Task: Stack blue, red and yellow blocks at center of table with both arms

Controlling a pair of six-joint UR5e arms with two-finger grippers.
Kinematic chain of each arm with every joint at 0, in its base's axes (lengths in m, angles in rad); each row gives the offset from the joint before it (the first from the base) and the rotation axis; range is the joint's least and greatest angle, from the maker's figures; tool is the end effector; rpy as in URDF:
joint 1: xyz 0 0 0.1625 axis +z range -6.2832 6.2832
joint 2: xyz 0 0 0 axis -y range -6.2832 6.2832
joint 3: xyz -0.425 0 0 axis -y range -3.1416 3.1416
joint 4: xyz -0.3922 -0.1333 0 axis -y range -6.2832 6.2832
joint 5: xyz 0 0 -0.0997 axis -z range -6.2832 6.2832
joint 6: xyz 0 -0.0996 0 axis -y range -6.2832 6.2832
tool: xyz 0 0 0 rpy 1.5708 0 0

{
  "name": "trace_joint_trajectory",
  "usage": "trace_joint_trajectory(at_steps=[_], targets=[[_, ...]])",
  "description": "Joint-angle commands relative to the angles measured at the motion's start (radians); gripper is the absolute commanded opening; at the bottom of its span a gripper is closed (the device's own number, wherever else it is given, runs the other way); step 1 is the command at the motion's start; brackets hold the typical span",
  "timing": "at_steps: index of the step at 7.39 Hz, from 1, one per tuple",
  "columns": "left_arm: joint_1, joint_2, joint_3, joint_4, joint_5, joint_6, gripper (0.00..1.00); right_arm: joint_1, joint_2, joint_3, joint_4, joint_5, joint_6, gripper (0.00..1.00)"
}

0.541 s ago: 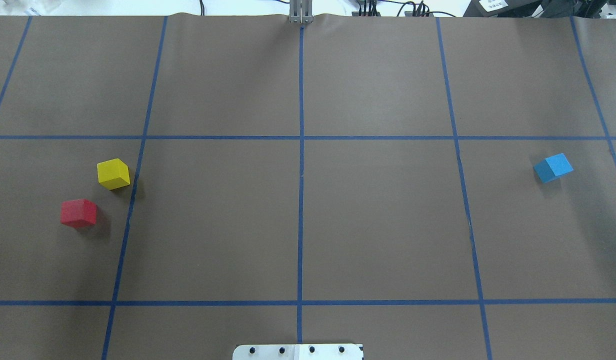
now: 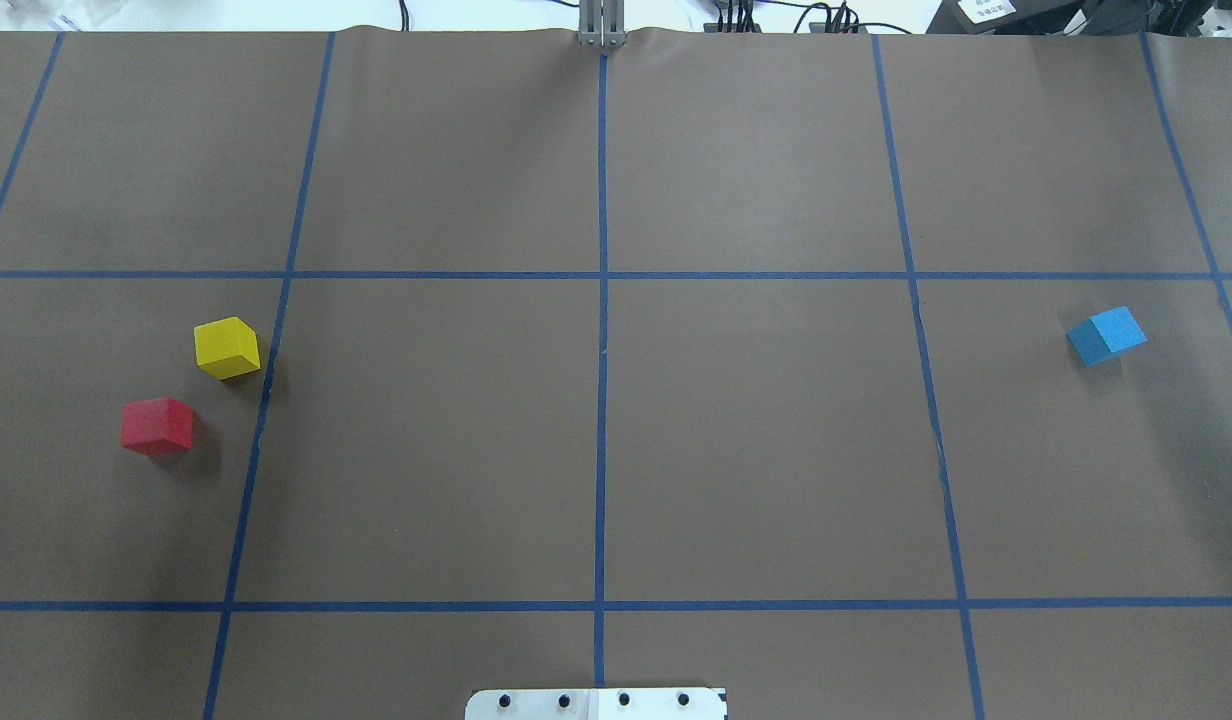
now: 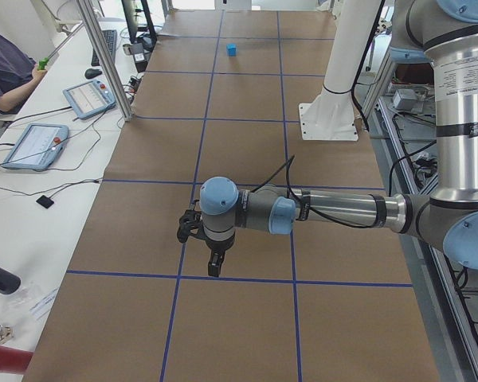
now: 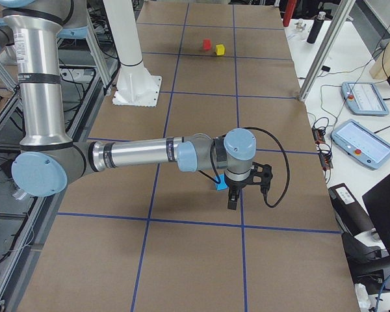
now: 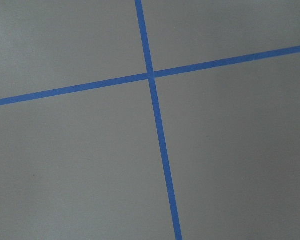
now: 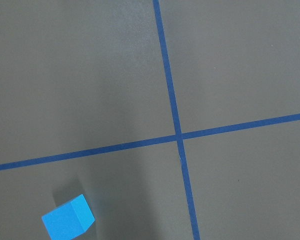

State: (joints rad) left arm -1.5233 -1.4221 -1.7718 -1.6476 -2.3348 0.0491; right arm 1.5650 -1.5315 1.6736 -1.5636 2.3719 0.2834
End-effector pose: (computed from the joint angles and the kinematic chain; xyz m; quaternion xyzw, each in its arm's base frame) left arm -0.0436 -0.4394 0.6208 0.0602 0.3720 0.0687 0.9237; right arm 0.0588 -0.5142 0.5853 0.0119 -0.3947 0.0983 0.9135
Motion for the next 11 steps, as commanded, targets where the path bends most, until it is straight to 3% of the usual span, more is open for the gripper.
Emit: trace_joint_trajectory(at_steps=[1,4,5,7,9,11], targets=[[-0.002,0.002,0.000,0.000,-0.004,0.000,1.00,0.000,0.001,0.002,0.000,0.004,-0.001,1.00],[0.005,-0.011,-0.032,-0.018,-0.012,0.002,1.00,-0.043,0.045,0.021,0.008,-0.002,0.000,1.00],[0.005,0.000,-0.075,-0.012,-0.036,-0.001,1.00,-0.080,0.110,0.038,0.002,0.025,0.020,1.00],[0.005,0.003,-0.074,-0.018,-0.044,0.002,1.00,-0.187,0.091,0.058,0.019,0.162,0.033,1.00],[0.005,0.002,-0.072,-0.020,-0.044,0.003,1.00,-0.302,0.088,0.046,0.178,0.005,0.033,1.00],[0.005,0.003,-0.069,-0.018,-0.044,0.003,1.00,-0.344,0.090,-0.068,0.183,-0.008,0.031,1.00]])
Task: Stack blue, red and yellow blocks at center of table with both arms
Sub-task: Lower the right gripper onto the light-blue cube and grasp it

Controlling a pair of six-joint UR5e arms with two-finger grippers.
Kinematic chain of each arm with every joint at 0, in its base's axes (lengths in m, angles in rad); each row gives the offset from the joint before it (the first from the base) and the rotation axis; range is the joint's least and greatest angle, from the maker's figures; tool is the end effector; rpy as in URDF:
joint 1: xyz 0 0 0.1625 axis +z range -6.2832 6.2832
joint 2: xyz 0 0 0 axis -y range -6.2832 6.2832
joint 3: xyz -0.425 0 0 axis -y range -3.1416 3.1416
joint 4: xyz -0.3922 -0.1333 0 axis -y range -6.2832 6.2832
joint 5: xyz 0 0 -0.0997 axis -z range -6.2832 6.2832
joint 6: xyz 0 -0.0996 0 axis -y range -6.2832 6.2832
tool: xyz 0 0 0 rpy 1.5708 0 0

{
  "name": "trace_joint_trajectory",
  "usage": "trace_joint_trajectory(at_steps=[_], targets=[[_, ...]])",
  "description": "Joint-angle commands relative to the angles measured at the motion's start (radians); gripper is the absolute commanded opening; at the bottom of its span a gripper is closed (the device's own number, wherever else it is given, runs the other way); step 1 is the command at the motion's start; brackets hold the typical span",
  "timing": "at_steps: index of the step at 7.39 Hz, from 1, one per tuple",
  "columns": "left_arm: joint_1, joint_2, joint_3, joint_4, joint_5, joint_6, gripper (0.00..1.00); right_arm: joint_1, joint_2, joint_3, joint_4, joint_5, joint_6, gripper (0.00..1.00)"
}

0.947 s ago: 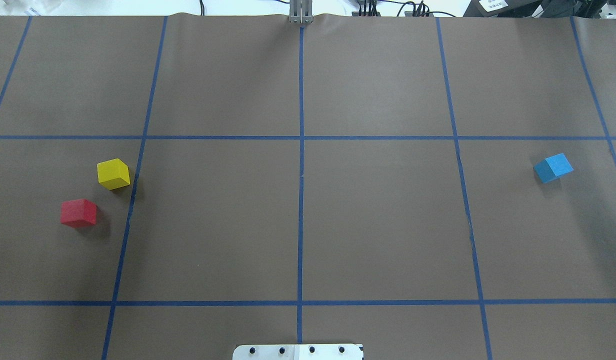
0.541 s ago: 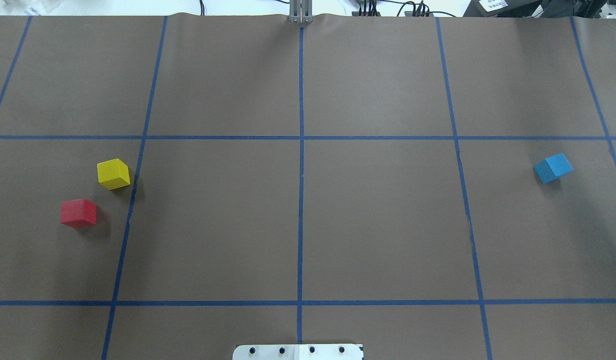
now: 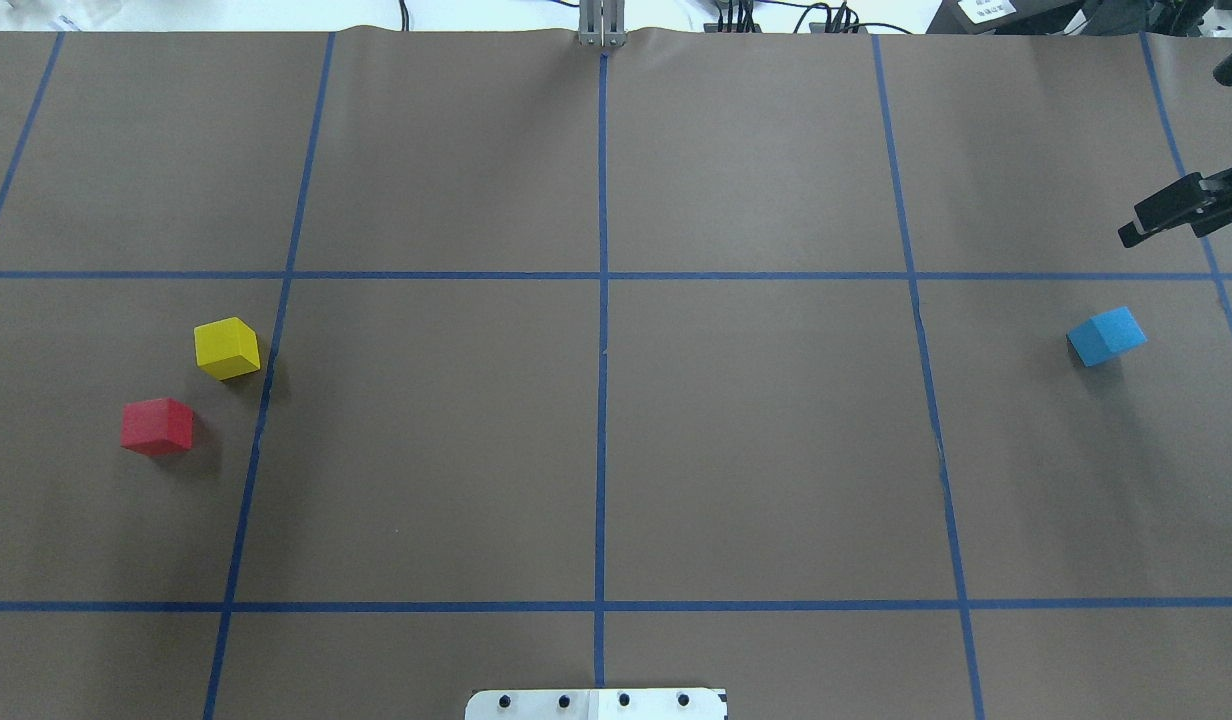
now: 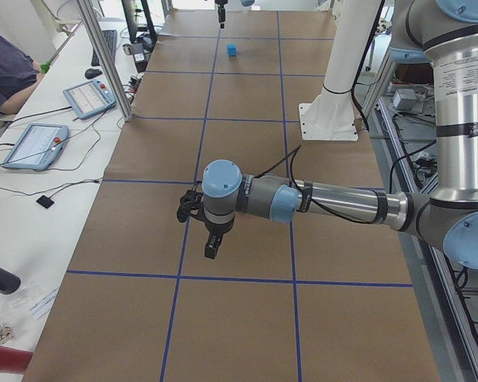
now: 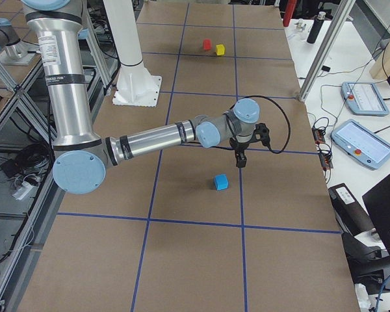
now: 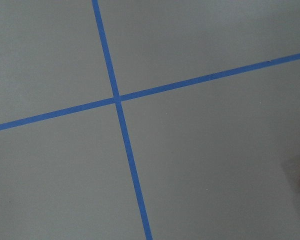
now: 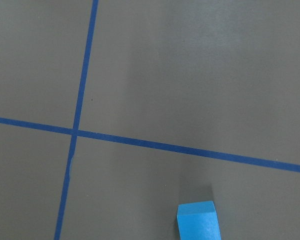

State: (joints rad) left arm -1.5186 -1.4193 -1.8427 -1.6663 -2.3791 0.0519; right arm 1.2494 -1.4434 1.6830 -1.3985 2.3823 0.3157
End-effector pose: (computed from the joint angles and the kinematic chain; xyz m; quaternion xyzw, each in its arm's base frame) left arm -0.0384 -0.4399 0.5814 0.0990 0.3910 0.0899 0.9106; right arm -0.1170 -0.5447 0.5139 0.0574 -0.4258 -0.0833 0.8992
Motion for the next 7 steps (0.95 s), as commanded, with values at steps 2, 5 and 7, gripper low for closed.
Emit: trace_joint_trajectory(at_steps=[2,5,7], targets=[[0.000,-0.001,0.008,0.000,0.001,0.002,1.00,-0.102,0.017,-0.129,0.016,-0.089,-0.015,1.00],[0.000,-0.006,0.007,0.000,0.001,-0.001,1.00,-0.142,0.017,-0.147,0.015,-0.094,-0.017,1.00],[0.000,-0.012,0.008,0.000,0.003,-0.001,1.00,-0.153,0.018,-0.178,0.015,-0.097,-0.044,1.00]])
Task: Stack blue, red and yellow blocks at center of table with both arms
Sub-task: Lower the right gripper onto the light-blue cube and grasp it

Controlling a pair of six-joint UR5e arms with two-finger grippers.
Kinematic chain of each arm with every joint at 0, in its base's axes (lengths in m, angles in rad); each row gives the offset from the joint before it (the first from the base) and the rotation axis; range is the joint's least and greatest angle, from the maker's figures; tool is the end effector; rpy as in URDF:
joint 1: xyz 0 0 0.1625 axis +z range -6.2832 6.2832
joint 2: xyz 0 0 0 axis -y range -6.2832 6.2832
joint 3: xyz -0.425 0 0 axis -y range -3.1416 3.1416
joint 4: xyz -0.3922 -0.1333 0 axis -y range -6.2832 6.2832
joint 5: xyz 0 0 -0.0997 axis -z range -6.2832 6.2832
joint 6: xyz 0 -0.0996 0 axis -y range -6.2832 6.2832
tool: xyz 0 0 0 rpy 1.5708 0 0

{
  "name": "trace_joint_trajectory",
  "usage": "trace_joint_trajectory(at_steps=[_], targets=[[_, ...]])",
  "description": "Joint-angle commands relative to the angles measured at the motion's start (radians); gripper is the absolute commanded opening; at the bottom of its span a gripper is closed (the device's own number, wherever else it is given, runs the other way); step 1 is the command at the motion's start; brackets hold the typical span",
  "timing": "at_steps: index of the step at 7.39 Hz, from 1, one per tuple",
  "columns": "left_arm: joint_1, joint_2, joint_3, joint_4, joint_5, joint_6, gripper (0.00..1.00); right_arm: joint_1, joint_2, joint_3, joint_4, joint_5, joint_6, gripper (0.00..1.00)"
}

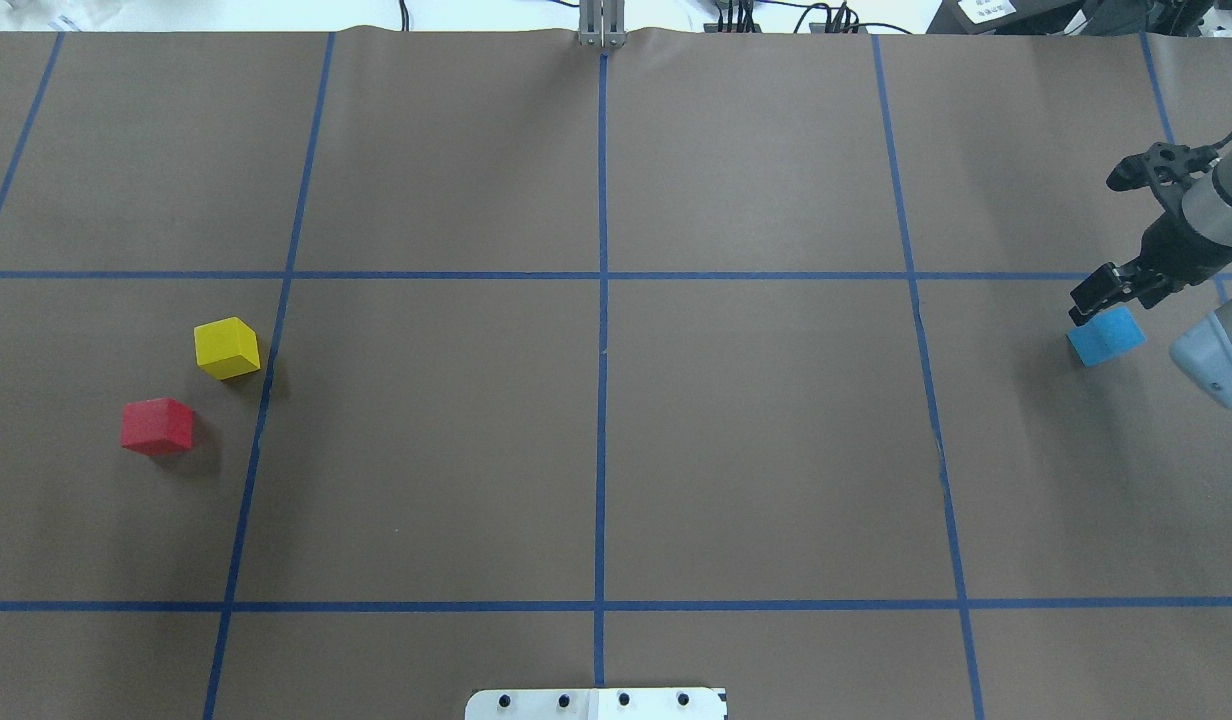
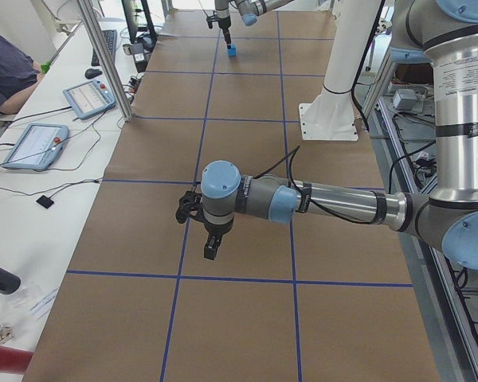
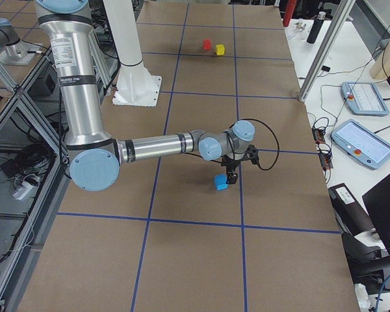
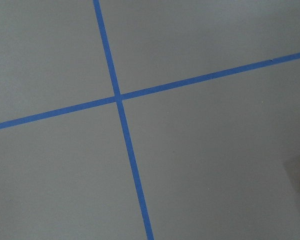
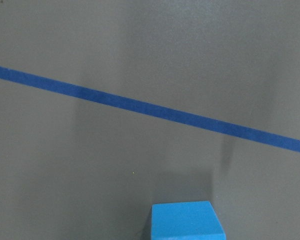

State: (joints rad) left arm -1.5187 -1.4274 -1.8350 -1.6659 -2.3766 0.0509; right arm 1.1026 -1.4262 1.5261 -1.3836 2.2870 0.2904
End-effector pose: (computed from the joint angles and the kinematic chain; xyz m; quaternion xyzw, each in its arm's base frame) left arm -0.0384 -0.4434 0.5819 0.0989 0.3899 0.0893 0.9112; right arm -0.1959 -0.5379 0.5878 -0.0040 -0.3718 -0.1322 0.9188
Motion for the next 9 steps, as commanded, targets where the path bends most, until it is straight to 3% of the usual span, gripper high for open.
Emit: trace_joint_trajectory(at_steps=[1,2,3,4,5,7,9], targets=[[0.000,-0.004,0.002,-0.002,0.002,0.000,1.00,-0.007,0.016,-0.052,0.001,-0.001,-0.034,1.00],[0.002,-0.005,0.002,-0.002,0.002,-0.002,1.00,-0.007,0.036,-0.082,0.001,-0.001,-0.037,1.00],[0.002,-0.005,0.002,-0.002,0.002,0.000,1.00,-0.016,0.038,-0.087,0.001,-0.001,-0.034,0.85],[0.002,-0.008,0.008,-0.003,0.002,0.003,1.00,-0.017,0.038,-0.086,0.003,0.000,-0.036,0.14],[0.002,-0.010,0.014,-0.003,0.002,0.004,1.00,-0.018,0.050,-0.087,0.018,0.000,-0.034,0.00],[0.002,-0.010,0.013,-0.003,0.001,0.000,1.00,0.012,0.102,-0.063,-0.009,0.023,-0.025,0.00],[0.002,-0.010,0.011,-0.003,0.001,-0.002,1.00,0.026,0.320,-0.011,-0.340,0.049,-0.019,0.00]])
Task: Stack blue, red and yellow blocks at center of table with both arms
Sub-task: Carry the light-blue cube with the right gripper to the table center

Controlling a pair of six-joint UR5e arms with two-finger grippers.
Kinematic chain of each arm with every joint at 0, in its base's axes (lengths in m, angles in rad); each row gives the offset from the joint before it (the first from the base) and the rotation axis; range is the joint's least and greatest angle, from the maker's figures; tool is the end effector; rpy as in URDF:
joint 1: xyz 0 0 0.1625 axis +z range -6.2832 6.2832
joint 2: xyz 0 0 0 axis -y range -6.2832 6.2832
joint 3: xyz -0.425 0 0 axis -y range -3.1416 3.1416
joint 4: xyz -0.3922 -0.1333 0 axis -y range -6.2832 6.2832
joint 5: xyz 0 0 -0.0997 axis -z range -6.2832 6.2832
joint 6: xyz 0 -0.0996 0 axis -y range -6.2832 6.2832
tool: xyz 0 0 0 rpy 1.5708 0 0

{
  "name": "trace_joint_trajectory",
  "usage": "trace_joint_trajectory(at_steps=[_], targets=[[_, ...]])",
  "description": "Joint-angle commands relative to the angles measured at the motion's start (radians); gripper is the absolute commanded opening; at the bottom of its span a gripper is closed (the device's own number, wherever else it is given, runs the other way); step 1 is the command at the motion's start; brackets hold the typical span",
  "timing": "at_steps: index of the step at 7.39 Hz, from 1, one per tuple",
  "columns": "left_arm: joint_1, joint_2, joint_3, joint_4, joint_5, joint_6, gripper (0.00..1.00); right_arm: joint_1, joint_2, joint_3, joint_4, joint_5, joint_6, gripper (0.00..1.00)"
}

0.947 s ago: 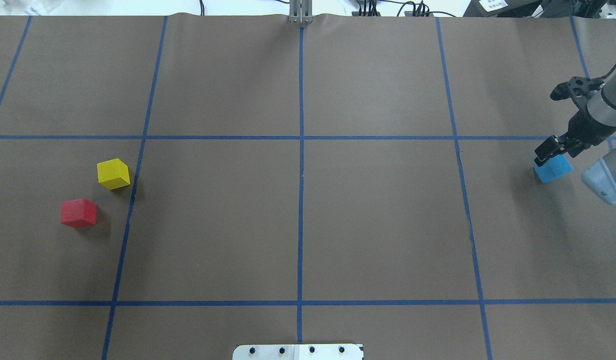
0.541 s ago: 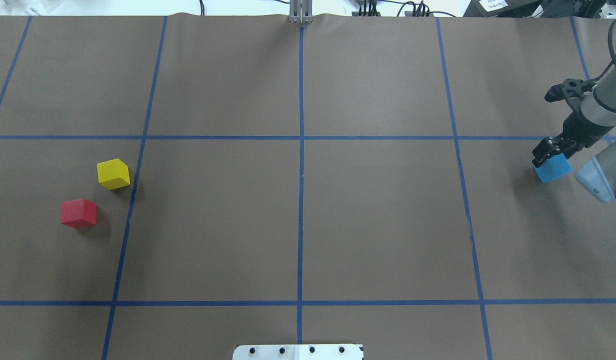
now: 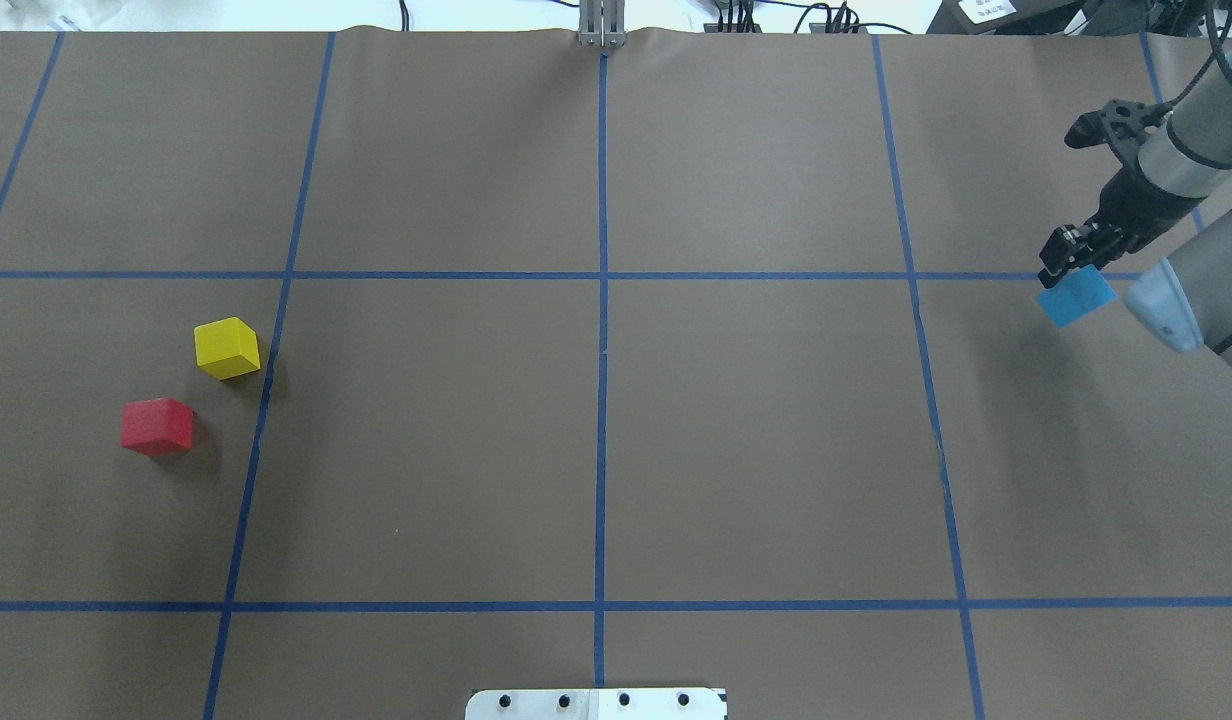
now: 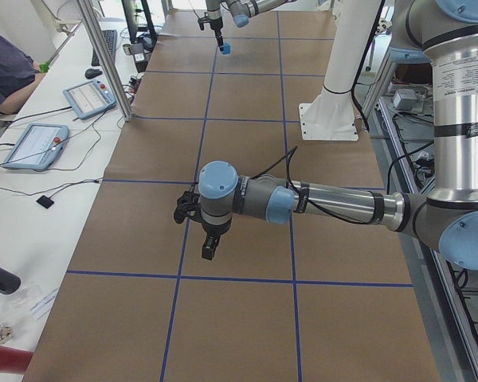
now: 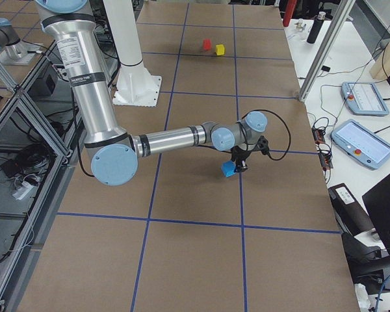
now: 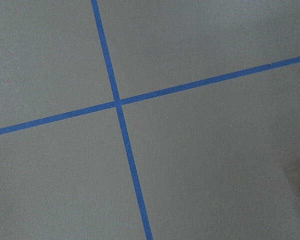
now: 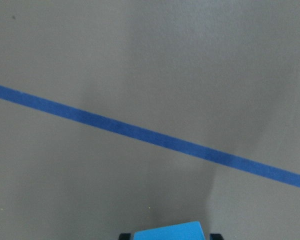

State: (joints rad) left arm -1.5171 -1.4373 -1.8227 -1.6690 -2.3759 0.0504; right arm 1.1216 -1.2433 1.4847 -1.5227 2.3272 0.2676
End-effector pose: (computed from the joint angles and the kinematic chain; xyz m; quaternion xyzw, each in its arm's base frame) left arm -0.0375 -0.4478 0.5834 0.0988 0.3896 0.0899 0.9112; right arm -0.2167 -0.5991 0.5121 -0.0026 -0.3892 -0.1364 0.9110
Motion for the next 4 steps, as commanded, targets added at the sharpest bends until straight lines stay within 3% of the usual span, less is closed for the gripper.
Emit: trace_joint_trajectory(at_steps=[1,4], targets=[[0.003,-0.003,-0.001,0.000,-0.002,-0.001,1.00,-0.011,0.236,0.037,-0.302,0.012,0.025,0.00],[0.038,-0.011,-0.001,0.003,-0.002,-0.001,1.00,-0.190,0.425,0.002,-0.304,0.006,0.447,0.00]])
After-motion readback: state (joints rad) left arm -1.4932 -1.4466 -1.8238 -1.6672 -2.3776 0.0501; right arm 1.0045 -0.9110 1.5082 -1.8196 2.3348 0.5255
